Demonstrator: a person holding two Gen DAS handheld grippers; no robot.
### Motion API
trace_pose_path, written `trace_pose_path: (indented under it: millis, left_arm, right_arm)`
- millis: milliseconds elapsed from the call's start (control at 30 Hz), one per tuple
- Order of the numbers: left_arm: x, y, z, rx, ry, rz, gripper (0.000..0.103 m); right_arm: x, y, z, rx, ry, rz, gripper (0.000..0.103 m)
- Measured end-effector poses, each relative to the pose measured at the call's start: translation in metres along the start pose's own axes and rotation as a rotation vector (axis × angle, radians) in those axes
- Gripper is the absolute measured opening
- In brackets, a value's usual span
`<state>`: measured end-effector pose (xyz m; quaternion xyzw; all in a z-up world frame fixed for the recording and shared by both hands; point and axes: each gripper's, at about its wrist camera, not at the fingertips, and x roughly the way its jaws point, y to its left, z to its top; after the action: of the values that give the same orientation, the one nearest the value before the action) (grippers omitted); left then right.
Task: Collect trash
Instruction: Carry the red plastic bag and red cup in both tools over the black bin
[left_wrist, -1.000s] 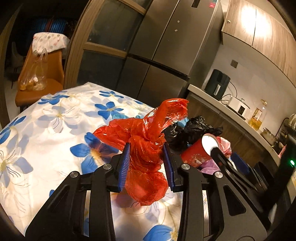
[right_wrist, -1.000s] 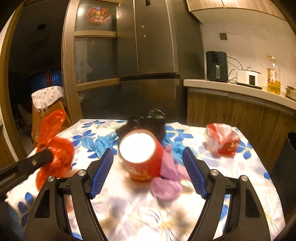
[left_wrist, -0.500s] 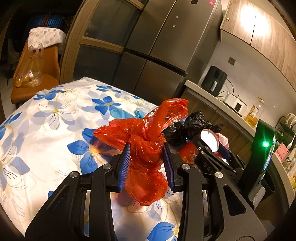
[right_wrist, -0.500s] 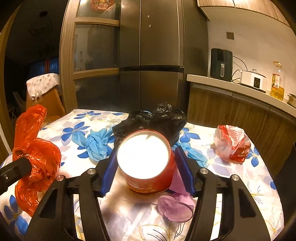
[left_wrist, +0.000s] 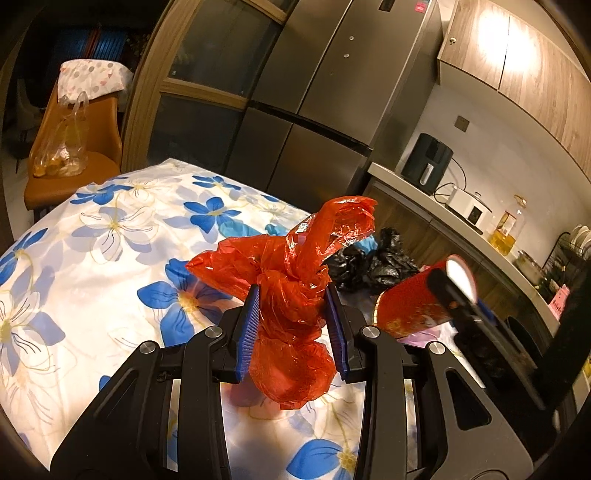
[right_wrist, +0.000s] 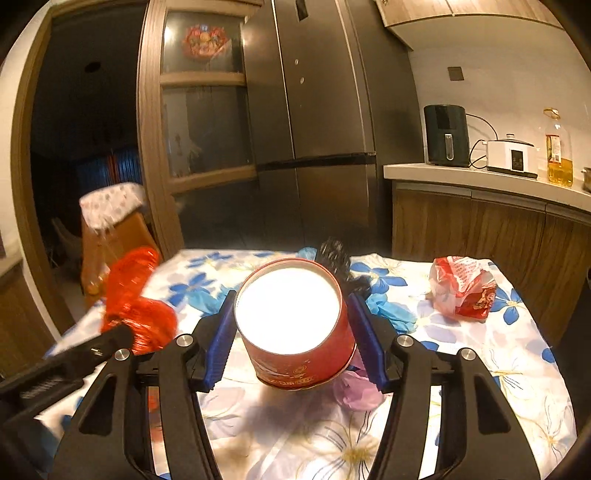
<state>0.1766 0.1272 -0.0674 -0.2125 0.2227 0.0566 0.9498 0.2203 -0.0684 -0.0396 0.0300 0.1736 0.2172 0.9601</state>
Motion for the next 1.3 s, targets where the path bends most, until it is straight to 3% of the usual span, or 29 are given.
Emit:
trace_pose_path:
  millis: [300, 667, 1300]
  left_arm:
    - [-0.018, -0.020, -0.010, 0.028, -0.002, -0.019, 0.033]
    - [-0.034, -0.063, -0.022, 0.095, -0.001, -0.065, 0.033]
    - [-0.018, -0.178, -0.055, 0.255, 0.044, -0.228, 0.034]
  right_arm:
    - [-0.057, -0.028, 0.008, 0.068, -0.069, -0.029, 0.058]
    - [-0.106, -0.066, -0.003, 0.129, -0.092, -0.103, 0.058]
    - [-0.166, -0.143, -0.011, 0.210, -0.153, -0.250, 0.058]
